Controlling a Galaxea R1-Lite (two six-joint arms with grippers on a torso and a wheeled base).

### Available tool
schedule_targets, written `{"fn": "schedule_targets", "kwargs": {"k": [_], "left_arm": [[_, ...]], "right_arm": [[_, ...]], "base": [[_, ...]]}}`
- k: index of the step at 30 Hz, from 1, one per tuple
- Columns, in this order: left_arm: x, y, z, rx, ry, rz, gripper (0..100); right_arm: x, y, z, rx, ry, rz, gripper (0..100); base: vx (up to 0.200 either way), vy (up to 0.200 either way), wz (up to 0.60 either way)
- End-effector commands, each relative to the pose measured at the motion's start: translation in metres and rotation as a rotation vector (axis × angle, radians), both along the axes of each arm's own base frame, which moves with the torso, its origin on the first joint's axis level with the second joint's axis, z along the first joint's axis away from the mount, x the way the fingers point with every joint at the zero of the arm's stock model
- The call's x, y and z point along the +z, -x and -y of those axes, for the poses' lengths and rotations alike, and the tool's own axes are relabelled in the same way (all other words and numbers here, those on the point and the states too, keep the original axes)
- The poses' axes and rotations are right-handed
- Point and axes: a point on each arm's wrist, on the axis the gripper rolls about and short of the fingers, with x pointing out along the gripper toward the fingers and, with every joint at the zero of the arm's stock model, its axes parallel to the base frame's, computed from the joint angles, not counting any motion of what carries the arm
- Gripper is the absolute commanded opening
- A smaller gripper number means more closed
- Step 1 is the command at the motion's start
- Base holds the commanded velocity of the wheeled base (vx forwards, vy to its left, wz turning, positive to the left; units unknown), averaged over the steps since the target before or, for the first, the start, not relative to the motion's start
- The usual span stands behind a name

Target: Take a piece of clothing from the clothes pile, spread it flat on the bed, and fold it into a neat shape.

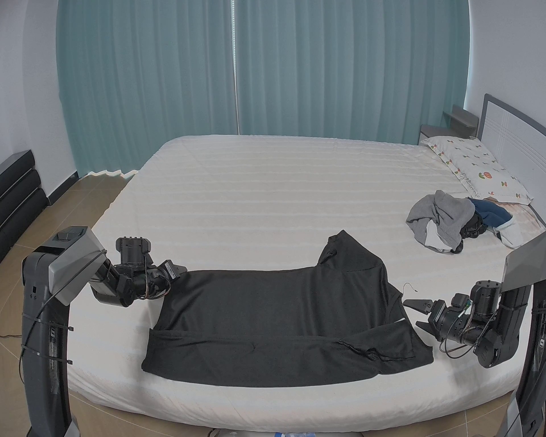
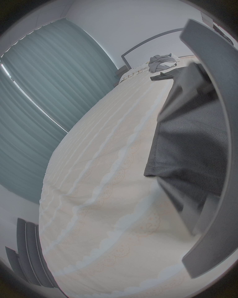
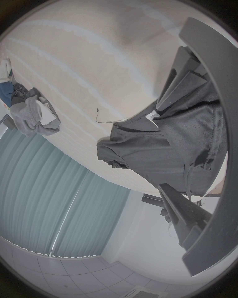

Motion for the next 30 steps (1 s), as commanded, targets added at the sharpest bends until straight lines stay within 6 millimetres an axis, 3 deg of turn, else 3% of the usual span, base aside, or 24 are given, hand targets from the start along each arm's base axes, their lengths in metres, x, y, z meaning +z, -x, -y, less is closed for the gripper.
{"fn": "schedule_targets", "kwargs": {"k": [1, 6, 11, 17, 21, 30], "left_arm": [[0.003, 0.0, 0.0, 0.012, 0.013, 0.002, 0], [0.016, 0.001, -0.006, 0.094, 0.041, 0.012, 0], [0.025, 0.006, -0.013, 0.139, 0.066, 0.009, 0], [0.028, 0.009, -0.01, 0.147, 0.089, 0.001, 0], [0.03, 0.011, -0.009, 0.147, 0.106, 0.011, 0], [0.025, 0.013, -0.009, 0.144, 0.108, 0.007, 0]], "right_arm": [[0.006, -0.004, -0.005, -0.017, 0.023, 0.042, 100], [0.008, -0.014, -0.021, -0.045, 0.063, 0.08, 100], [0.028, -0.042, -0.037, -0.052, 0.108, 0.188, 100], [0.039, -0.086, -0.053, -0.063, 0.203, 0.158, 100], [0.029, -0.13, -0.055, -0.09, 0.244, 0.144, 100], [0.01, -0.182, -0.053, -0.07, 0.301, 0.011, 100]], "base": [[0.0, 0.0, 0.0], [0.0, 0.0, 0.0], [0.0, 0.0, 0.0], [0.0, 0.0, 0.0], [0.0, 0.0, 0.0], [0.0, 0.0, 0.0]]}}
